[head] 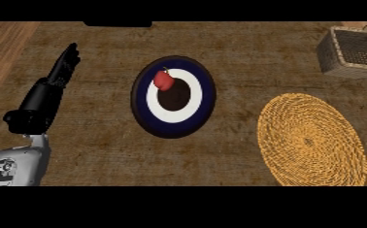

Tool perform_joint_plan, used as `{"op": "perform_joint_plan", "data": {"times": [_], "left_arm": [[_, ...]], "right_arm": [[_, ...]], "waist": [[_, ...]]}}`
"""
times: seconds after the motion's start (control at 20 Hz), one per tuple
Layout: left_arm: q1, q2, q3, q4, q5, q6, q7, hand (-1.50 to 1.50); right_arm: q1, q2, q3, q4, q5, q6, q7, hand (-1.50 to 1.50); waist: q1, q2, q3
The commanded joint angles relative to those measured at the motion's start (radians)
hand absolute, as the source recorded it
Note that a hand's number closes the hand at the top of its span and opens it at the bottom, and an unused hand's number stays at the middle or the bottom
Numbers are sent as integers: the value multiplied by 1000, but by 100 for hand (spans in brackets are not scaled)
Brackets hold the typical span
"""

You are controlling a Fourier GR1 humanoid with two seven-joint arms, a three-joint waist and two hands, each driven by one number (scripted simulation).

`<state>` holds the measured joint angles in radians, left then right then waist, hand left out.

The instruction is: Pick the tomato from the placemat and place it in the basket

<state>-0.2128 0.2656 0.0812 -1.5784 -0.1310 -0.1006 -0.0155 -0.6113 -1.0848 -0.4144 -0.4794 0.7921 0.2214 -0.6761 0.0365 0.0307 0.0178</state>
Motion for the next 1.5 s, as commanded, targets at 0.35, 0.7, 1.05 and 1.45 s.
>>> {"op": "perform_joint_plan", "data": {"times": [0.35, 0.7, 1.05, 1.45], "left_arm": [[-11, -7, -23, -1, 1, -18, 4, 0], [-61, -27, -50, 10, -18, -7, 36, 0], [-72, -27, -53, 33, -44, 6, 18, 0], [-92, -14, -40, 39, -27, -14, 33, 0]], "right_arm": [[-241, -180, -214, 141, -235, 282, -130, 150], [-382, -218, -153, 144, -250, 487, -80, 150], [-517, -192, -63, 127, -232, 547, 45, 150], [-637, -114, 57, 121, -188, 620, 159, 150]], "waist": [[42, -4, -9], [46, -5, -14], [58, -1, -16], [47, -4, -17]]}}
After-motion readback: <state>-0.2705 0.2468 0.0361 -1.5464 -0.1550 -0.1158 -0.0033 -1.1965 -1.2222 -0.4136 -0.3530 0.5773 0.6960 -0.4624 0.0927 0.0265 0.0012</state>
